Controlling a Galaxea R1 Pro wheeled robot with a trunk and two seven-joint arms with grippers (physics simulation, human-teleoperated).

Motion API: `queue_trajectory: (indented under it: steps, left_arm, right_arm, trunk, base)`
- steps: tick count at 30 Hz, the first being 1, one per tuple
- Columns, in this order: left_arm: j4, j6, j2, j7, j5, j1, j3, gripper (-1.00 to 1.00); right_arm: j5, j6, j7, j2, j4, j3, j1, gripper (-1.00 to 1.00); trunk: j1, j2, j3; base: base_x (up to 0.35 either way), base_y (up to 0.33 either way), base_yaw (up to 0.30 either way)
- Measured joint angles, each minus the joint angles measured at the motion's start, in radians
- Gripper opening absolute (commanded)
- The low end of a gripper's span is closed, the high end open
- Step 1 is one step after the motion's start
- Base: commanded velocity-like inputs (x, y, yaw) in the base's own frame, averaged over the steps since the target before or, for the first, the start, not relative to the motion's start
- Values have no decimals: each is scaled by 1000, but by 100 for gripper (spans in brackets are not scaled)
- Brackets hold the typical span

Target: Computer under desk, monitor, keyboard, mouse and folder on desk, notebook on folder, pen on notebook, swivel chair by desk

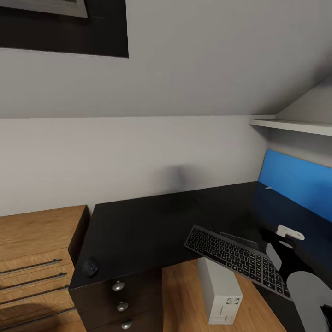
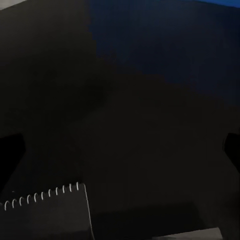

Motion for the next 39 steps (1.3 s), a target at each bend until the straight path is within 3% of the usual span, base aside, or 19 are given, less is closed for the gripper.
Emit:
queue_trajectory:
  steps: [4,9,15,21,24,27,30,39]
  left_arm:
    - [-1,0,-1,3,1,0,0,100]
    - [-1,0,-3,6,2,0,0,100]
    - [-1,0,-4,7,2,0,-2,100]
    - [-1,0,-4,7,2,0,-2,100]
    - [-1,0,-4,6,2,0,-2,100]
    - [-1,0,-4,6,2,0,-2,100]
    - [-1,0,-4,6,2,0,-3,100]
    - [-1,0,-4,5,0,0,-4,100]
  right_arm:
    - [1,-1,134,-37,49,-2,0,100]
    - [-6,4,219,-72,79,-5,-1,100]
    - [-8,9,236,-79,85,-7,-2,100]
    - [-23,86,246,-81,76,-7,-2,100]
    - [-55,114,271,-89,69,-6,-2,100]
    - [-117,183,324,-104,58,-3,-1,100]
    - [-141,236,353,-112,40,-3,-1,100]
    - [-226,323,383,-122,8,-11,-1,100]
  trunk:
    - [0,0,0]
    - [0,0,0]
    - [23,-42,-19]
    - [46,-84,-38]
    - [57,-105,-47]
    - [69,-126,-56]
    - [80,-147,-66]
    - [81,-147,-66]
  base:
    - [0,0,0]
    - [0,0,0]
    - [0,0,0]
    - [0,0,0]
    - [0,0,0]
    - [0,0,0]
    - [0,0,0]
    - [0,0,0]
